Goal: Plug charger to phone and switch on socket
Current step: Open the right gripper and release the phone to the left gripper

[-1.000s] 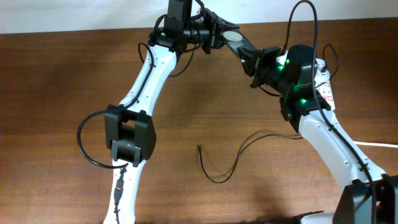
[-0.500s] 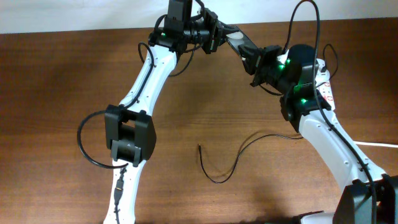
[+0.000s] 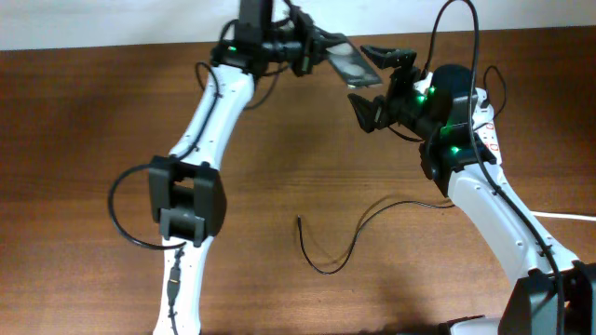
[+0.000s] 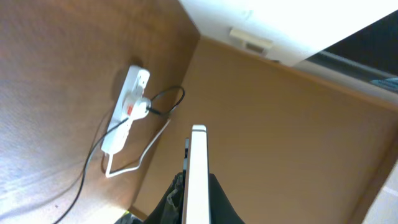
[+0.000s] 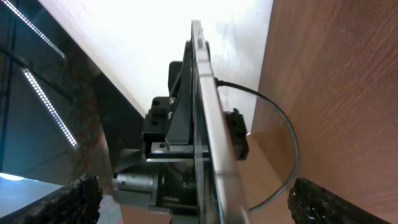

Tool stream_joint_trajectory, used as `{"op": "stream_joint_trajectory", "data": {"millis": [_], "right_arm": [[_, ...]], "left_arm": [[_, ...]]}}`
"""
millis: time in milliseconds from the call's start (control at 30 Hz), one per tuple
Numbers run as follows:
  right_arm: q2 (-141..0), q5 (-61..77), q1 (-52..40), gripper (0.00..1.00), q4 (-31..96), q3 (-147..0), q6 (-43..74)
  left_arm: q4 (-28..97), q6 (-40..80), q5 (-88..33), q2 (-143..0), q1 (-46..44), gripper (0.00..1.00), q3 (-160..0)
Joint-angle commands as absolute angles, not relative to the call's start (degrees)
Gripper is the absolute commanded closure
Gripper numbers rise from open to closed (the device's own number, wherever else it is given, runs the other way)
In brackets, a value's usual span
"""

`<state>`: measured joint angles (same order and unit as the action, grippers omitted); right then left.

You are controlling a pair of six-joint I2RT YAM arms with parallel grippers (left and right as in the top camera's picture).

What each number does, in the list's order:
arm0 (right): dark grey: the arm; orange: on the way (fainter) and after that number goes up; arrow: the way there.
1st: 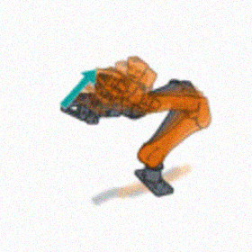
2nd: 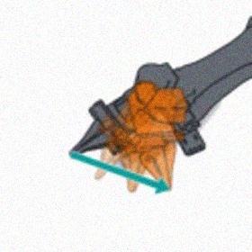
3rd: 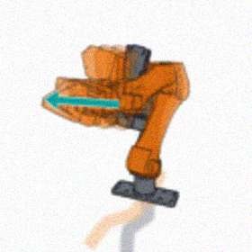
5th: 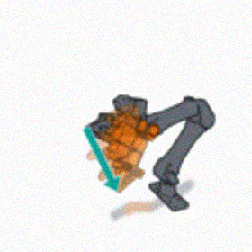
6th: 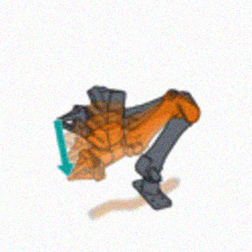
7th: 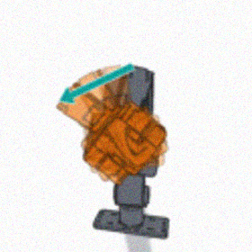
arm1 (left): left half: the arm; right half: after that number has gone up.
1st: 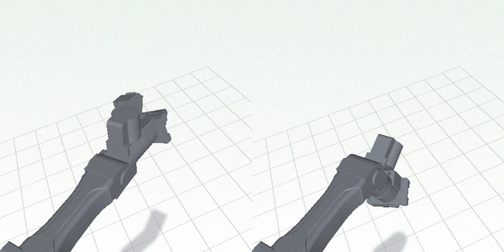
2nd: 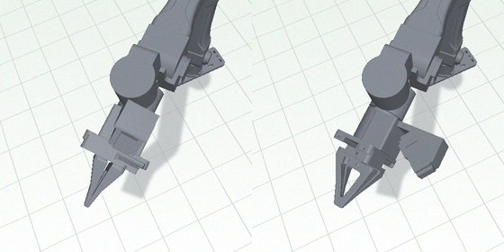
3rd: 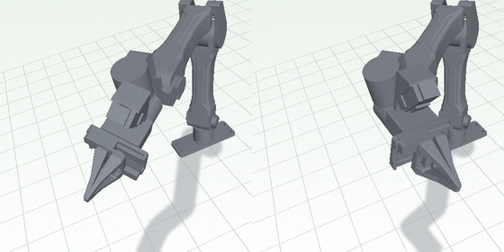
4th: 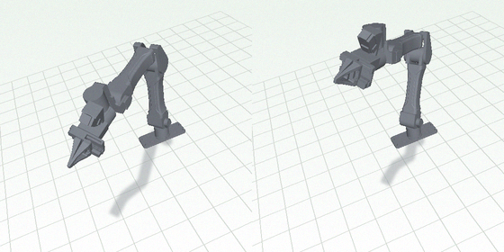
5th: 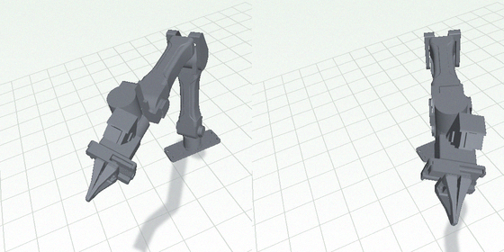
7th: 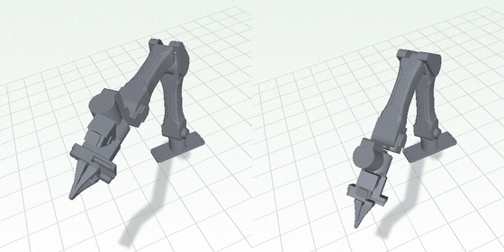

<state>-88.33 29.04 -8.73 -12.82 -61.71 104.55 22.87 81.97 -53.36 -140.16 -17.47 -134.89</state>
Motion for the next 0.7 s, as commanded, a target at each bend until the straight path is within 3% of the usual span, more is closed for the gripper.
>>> {"op": "stream_joint_trajectory", "data": {"millis": [0,267,367,533,667], "right_arm": [[-88.07,31.57,-8.88,0.01,-12.84,-62.04,103.22],[-88.07,47.66,-8.99,0.01,-12.23,-62.04,56.21],[-88.07,51.18,-10.15,0.01,-2.35,-62.06,44.95],[-88.07,40.16,-17.72,0.01,14.81,-62.08,32.73],[-88.07,21.41,-27.51,0.01,28.16,-64.29,30.22]], "left_arm": [[22.35,75.70,-60.38,-139.06,-10.81,1.00,-136.03],[22.31,48.90,-82.02,-139.06,0.25,1.00,-136.03],[22.26,39.77,-84.51,-139.06,1.04,1.00,-136.03],[22.26,35.00,-85.06,-139.06,1.19,1.00,-136.03],[22.33,35.00,-84.84,-139.06,2.57,1.00,-136.03]]}}
